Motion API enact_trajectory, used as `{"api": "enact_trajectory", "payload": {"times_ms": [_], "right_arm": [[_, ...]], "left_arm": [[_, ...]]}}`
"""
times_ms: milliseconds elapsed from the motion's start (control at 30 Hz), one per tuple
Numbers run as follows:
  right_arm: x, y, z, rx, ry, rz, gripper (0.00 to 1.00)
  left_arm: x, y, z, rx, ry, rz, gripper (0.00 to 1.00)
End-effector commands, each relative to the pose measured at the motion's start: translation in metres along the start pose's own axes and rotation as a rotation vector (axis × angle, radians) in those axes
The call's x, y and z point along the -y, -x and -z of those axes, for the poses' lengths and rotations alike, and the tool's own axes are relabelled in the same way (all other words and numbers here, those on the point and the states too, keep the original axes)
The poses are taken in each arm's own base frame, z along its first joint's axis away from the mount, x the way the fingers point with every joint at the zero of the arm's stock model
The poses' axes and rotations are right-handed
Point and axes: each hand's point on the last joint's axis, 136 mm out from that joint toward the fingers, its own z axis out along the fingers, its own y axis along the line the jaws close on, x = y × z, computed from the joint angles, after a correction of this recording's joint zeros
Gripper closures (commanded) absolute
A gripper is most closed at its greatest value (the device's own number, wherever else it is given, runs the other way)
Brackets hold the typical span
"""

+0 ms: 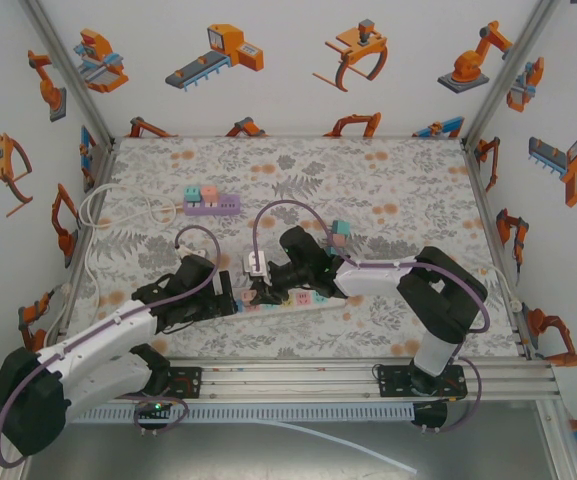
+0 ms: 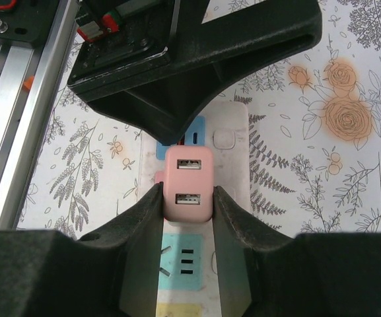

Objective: Pull the plug off the socket

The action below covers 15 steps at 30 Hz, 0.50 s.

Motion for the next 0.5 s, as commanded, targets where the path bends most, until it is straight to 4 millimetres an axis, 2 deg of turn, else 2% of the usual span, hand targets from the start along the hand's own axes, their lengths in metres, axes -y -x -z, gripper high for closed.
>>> {"api": "enact_trajectory", "payload": {"times_ms": [0, 467], "right_arm": [[0.004, 0.055, 0.013, 0.162, -0.018, 0.117, 0.81], [0.007, 0.061, 0.024, 0.176, -0.066, 0.136, 0.82]], "left_arm": [[-0.029, -0.017, -0.006, -0.05, 0.134, -0.013, 0.14], [-0.03, -0.016, -0.006, -0.048, 0.146, -0.008, 0.15]]}}
